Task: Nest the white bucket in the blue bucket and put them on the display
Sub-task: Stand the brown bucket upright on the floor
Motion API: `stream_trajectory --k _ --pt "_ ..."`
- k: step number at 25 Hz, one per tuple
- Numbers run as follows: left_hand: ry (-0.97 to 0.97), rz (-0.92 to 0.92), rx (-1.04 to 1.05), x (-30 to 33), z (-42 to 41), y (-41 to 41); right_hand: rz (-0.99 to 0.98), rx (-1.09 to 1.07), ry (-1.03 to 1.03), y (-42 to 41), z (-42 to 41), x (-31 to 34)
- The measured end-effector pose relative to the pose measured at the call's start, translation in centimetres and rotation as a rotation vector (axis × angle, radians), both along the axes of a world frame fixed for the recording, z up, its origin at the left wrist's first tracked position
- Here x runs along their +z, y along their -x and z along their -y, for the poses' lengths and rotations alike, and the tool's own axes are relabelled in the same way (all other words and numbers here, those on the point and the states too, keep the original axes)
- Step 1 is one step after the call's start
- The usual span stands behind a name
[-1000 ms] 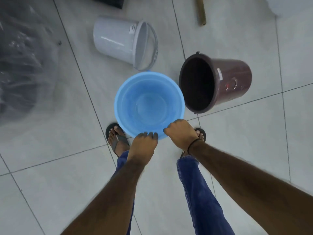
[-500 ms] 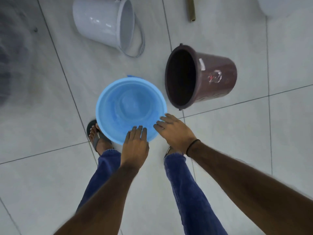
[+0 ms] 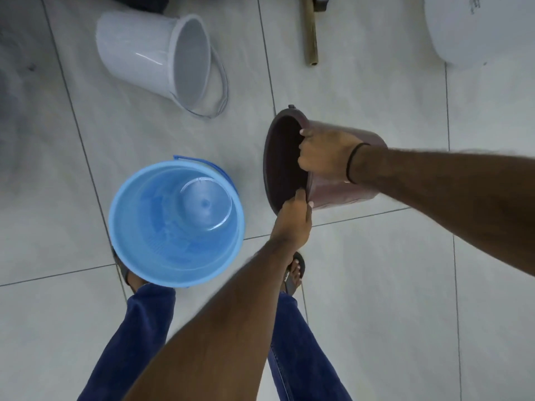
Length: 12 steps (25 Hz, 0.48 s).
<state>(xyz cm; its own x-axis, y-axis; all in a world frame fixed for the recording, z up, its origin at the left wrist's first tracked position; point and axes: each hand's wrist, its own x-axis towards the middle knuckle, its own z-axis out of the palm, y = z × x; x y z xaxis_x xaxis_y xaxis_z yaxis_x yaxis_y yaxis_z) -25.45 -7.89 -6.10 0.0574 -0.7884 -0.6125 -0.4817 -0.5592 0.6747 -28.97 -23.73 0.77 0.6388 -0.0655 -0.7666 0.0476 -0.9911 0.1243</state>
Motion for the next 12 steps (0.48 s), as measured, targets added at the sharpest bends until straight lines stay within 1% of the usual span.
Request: stream_trajectory --k 2,4,6,8,12 --pt "0.087 0.073 -0.072 1.2 -0.1 0.5 -0.004 -0.106 -0.032 1.0 1.1 1.9" --pt "0.193 0.217 -0.225 3.1 0.8 0.6 0.045 -0.262 -0.033 3.4 2.2 4.4" --pt "0.282 0.386 -0.467 4.7 2.0 -0.1 0.145 -0.381 0.001 6.2 1.9 6.3" --pt "0.337 0.506 -0.723 6.2 2.9 -0.7 0.213 -0.58 0.014 9.3 0.0 7.0" --pt "0.463 0.663 -1.141 5.3 3.4 -1.0 0.214 -0.98 -0.002 13.1 -6.4 3.6"
